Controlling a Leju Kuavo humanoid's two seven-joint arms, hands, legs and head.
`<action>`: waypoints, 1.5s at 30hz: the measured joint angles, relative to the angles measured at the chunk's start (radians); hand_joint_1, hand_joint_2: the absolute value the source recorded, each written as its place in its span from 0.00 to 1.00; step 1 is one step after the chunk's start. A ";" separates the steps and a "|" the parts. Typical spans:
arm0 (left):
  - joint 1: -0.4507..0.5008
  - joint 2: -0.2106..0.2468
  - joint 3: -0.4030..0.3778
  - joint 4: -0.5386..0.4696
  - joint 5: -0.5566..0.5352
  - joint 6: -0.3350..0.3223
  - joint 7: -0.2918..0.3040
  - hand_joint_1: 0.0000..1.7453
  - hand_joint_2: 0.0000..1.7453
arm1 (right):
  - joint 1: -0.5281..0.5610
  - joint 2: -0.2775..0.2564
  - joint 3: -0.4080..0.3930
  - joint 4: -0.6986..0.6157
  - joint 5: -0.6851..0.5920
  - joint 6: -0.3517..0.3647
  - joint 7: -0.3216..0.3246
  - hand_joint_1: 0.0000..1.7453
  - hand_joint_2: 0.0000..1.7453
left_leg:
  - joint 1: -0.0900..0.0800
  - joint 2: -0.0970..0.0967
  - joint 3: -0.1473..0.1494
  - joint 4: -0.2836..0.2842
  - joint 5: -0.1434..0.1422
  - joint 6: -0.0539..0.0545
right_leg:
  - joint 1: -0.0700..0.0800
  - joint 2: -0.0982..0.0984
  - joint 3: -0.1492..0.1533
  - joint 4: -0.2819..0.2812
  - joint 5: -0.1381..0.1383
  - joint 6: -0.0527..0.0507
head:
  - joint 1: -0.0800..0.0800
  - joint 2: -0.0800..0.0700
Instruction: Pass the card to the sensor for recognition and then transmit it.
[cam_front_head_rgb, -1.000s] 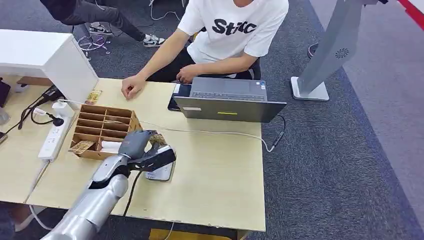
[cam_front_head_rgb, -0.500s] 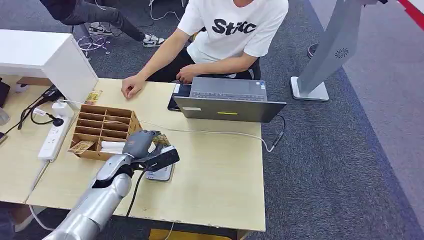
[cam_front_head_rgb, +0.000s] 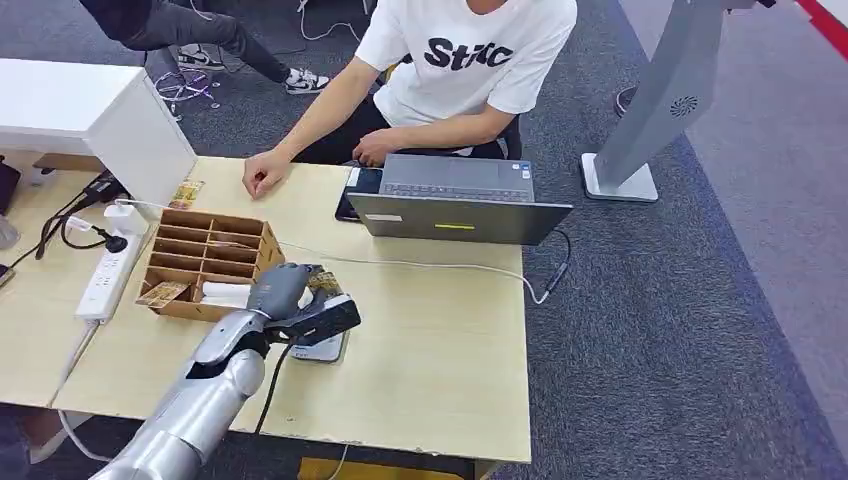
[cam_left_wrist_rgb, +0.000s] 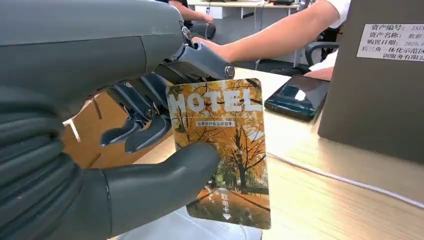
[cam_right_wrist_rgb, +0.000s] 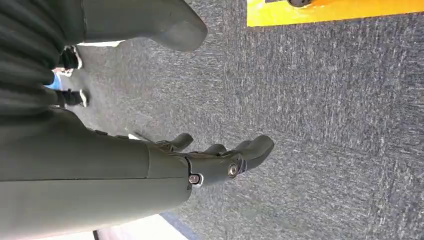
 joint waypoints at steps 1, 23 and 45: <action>0.000 0.000 0.000 0.001 0.000 0.000 0.000 1.00 1.00 | 0.000 0.000 0.000 0.000 0.000 0.000 0.000 0.00 1.00 | 0.000 0.000 0.000 0.000 0.000 0.000 | 0.000 0.000 0.000 0.000 0.000 0.000 | 0.000 0.000; 0.000 0.000 0.000 0.001 0.000 0.000 0.000 1.00 1.00 | 0.000 0.000 0.007 0.000 0.000 0.000 0.000 0.00 1.00 | 0.000 0.000 0.000 0.000 0.000 0.000 | 0.000 0.000 0.000 0.000 0.000 0.000 | 0.000 0.000; 0.016 0.006 0.000 0.087 -0.004 -0.020 0.013 1.00 1.00 | 0.000 0.003 0.010 0.002 0.011 0.006 0.008 0.00 1.00 | 0.000 0.000 0.000 0.000 0.000 0.000 | 0.000 -0.001 0.001 0.000 0.000 0.000 | 0.000 0.000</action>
